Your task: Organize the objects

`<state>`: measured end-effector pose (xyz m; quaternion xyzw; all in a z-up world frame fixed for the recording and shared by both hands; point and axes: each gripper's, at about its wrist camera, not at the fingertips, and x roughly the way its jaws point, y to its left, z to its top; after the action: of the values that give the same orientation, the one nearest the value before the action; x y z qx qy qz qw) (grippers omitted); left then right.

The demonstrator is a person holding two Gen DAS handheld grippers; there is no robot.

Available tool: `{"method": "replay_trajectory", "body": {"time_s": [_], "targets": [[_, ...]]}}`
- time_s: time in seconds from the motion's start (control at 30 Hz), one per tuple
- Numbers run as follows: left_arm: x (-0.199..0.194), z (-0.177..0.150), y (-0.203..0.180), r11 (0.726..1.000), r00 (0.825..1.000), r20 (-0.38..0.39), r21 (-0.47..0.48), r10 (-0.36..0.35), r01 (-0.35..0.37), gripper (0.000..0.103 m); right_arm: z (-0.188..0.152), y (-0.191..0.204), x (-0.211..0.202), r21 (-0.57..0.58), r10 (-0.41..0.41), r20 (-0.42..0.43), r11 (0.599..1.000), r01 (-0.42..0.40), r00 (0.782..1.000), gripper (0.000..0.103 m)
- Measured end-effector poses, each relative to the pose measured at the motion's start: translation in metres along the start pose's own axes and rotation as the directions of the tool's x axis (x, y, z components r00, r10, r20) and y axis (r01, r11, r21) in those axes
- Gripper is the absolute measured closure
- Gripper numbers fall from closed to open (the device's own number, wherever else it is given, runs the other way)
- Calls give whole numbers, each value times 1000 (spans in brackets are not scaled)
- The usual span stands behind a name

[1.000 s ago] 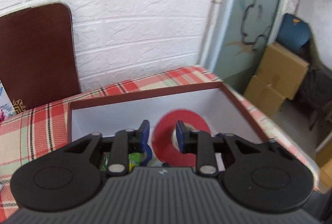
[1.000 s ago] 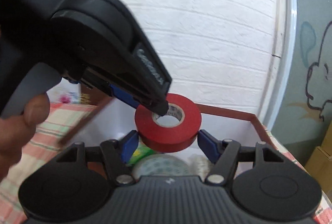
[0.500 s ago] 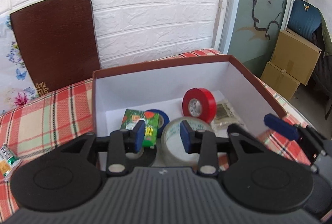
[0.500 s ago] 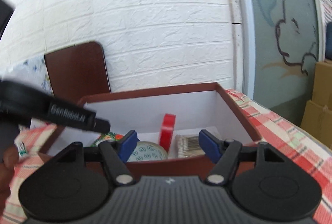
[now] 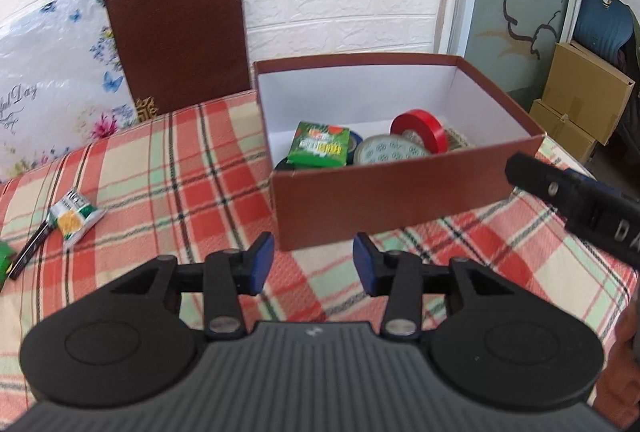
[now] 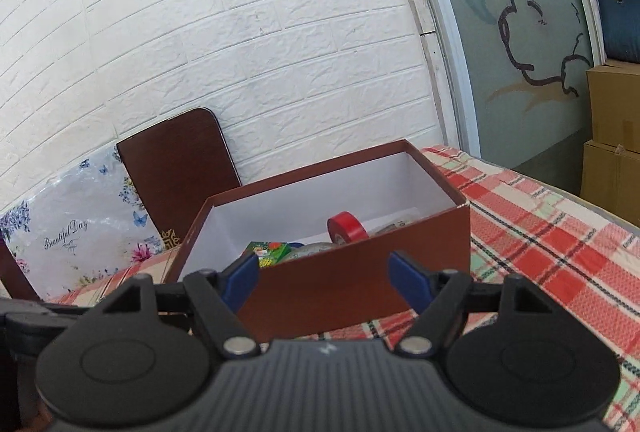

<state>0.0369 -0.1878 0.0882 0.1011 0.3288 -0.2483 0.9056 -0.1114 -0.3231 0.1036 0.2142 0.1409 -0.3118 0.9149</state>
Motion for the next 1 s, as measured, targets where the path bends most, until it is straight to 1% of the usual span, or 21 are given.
{"method": "replay_trajectory", "body": {"time_s": [0.23,0.43,0.6,0.63,0.83,1.0], "targets": [[-14,-17,11,1000,1000,1,-22,22,-22,52,-4,15,-20,4,16,3,1000,-16,1000,28],[-24,-22,14,999,999,24,-26,33,-32,42,-5,28,-29,-13,20,5,1000,-20,1000,26],[-26,-24,13,999,999,31,-32,41,-40,30,-6,32,-35,-19,14,13,1000,-14,1000,22],[-26,-24,13,999,999,30,-31,42,-41,29,-6,31,-36,-18,11,12,1000,-10,1000,22],[-28,-25,11,999,998,40,-21,50,-49,28,-7,23,-35,19,6,-3,1000,-6,1000,22],[-28,-27,11,999,998,32,-18,52,-52,28,-10,20,-31,44,18,-12,999,-17,1000,22]]}}
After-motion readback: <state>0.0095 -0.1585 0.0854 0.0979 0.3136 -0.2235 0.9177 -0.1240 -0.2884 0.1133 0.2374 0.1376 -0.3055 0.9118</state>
